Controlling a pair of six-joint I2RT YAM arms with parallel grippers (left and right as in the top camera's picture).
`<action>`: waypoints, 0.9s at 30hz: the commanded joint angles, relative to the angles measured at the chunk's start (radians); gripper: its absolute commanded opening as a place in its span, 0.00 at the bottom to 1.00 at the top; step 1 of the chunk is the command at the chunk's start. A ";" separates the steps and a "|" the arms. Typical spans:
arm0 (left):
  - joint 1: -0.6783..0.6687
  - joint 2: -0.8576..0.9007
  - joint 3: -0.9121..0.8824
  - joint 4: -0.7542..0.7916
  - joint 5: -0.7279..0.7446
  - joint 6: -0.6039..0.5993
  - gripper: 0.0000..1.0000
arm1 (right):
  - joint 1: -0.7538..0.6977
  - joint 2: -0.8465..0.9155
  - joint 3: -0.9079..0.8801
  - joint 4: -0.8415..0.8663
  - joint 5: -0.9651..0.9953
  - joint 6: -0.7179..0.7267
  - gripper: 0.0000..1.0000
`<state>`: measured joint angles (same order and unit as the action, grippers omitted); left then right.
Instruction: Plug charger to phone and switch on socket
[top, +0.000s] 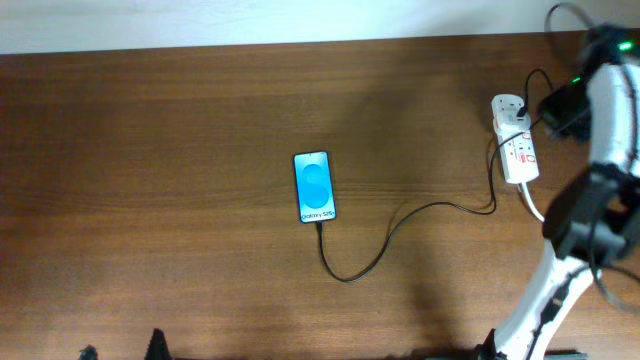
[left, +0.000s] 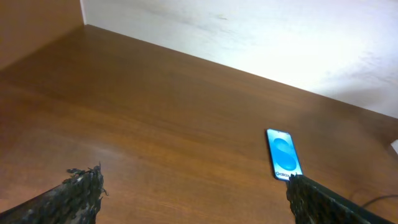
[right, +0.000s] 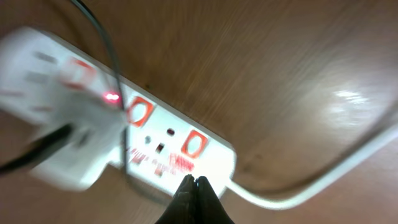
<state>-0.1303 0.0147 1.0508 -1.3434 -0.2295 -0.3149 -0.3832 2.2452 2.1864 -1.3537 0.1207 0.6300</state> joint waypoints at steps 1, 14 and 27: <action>0.050 -0.008 0.003 0.002 -0.014 -0.010 0.99 | -0.005 -0.258 0.027 0.002 0.052 -0.002 0.04; 0.064 -0.008 -0.195 0.430 -0.011 -0.013 0.99 | -0.003 -0.849 0.027 0.283 -0.013 -0.002 0.10; 0.063 -0.008 -0.999 1.359 0.183 -0.013 0.99 | -0.003 -0.896 0.027 0.319 -0.287 -0.002 0.12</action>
<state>-0.0711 0.0143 0.1471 -0.0734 -0.1188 -0.3260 -0.3912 1.3567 2.2086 -1.0515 -0.0650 0.6289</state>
